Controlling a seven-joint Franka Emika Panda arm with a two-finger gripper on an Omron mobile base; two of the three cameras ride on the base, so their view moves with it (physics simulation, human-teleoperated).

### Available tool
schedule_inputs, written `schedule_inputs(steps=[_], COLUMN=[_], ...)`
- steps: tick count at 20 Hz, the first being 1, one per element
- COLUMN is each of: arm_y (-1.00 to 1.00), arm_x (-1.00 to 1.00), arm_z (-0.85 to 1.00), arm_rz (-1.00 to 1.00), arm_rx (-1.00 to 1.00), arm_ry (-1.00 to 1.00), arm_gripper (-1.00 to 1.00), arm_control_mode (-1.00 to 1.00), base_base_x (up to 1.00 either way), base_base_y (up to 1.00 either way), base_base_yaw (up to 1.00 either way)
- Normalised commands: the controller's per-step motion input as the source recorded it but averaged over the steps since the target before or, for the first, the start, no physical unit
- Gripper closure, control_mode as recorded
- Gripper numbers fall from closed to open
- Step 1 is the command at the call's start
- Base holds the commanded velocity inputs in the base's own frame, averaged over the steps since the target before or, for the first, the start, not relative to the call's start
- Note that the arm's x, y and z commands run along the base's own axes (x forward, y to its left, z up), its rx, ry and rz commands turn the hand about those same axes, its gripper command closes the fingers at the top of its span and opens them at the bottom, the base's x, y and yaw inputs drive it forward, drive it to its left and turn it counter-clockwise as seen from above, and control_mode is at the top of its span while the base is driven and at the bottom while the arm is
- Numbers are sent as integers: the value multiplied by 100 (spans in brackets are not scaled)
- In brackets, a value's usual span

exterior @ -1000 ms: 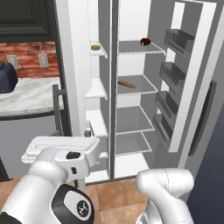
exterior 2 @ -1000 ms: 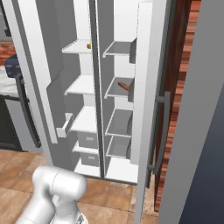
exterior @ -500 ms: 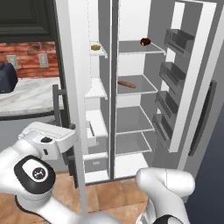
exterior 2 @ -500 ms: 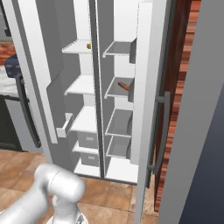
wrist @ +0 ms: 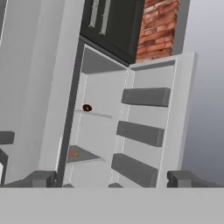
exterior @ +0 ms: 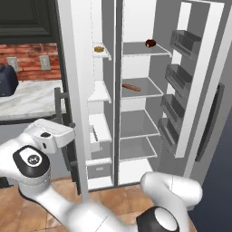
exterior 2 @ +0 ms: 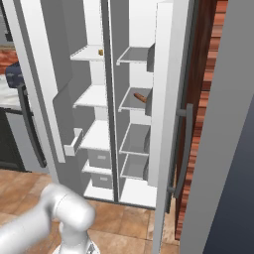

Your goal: Pick up the frozen steak from the freezer, place it on any shelf in the fridge, and close the fridge and freezer doors when done.

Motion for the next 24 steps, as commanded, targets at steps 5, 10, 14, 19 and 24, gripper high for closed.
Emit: schedule_inputs(steps=[5, 10, 14, 19, 24], arm_y=[0, 0, 0, -3, -4], arm_x=[53, 48, 39, 36, 29], arm_z=[-10, -7, -1, 0, 0], arm_rz=[-4, -3, 0, 0, 0], arm_rx=[0, 0, 0, 0, 0], arm_ry=[0, 0, 0, 0, 0], arm_gripper=[-100, -100, -100, -100, -100], arm_control_mode=[-100, -100, -100, -100, -100], base_base_x=[0, 0, 0, 0, 0], base_base_y=[0, 0, 0, 0, 0], base_base_yaw=[0, 0, 0, 0, 0])
